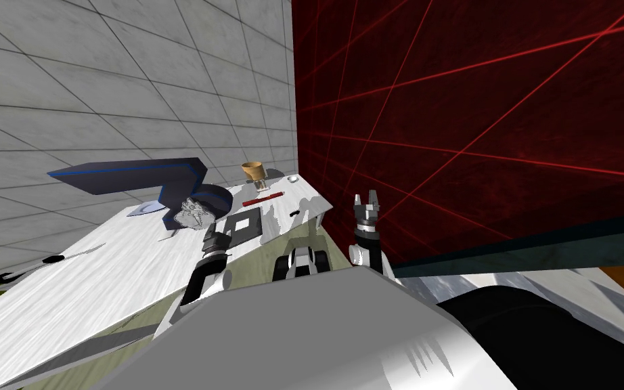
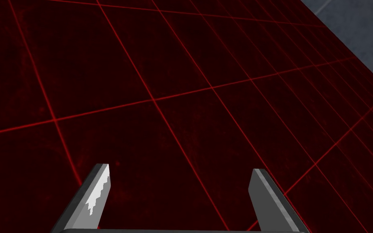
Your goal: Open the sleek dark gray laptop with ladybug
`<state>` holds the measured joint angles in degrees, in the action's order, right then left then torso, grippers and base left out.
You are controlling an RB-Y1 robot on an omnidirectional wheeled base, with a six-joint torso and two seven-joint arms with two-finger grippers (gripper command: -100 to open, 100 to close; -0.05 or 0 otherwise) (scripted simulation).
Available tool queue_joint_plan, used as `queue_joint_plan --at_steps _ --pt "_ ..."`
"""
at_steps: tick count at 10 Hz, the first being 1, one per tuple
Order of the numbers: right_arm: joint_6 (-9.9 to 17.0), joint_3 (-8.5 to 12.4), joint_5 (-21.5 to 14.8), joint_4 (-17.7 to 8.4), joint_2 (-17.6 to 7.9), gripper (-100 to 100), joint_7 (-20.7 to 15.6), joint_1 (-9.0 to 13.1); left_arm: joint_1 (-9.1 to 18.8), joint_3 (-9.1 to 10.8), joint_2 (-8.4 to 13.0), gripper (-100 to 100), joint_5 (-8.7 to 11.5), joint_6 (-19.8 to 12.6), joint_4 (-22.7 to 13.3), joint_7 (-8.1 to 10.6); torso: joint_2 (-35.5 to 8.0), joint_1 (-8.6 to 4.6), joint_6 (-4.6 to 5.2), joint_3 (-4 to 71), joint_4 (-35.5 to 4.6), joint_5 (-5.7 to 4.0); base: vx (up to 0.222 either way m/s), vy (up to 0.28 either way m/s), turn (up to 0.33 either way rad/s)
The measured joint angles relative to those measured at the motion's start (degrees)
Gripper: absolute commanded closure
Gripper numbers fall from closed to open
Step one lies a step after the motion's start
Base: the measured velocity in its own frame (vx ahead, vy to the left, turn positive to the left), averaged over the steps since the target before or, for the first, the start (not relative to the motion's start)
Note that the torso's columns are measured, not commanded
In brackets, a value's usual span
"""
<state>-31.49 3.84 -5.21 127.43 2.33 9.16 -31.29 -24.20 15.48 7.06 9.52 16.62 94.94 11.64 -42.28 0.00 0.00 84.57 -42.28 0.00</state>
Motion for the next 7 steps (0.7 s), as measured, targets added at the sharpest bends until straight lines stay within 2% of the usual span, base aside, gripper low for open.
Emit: queue_joint_plan --at_steps 3,7 --pt "0.00 0.00 0.00 0.00 0.00 0 0.00 0.00 1.99 -0.29 -0.05 -100 -0.69 1.82 -3.78 -0.80 -0.02 -0.01 0.00 -0.01 0.00 0.00 -0.001 -0.035 0.012" --pt "0.00 0.00 0.00 0.00 0.00 0 0.00 0.00 3.65 -0.84 -4.17 -100 -1.57 4.06 -7.66 -1.80 -0.01 0.04 0.00 0.00 0.00 0.01 -0.002 -0.024 0.007"
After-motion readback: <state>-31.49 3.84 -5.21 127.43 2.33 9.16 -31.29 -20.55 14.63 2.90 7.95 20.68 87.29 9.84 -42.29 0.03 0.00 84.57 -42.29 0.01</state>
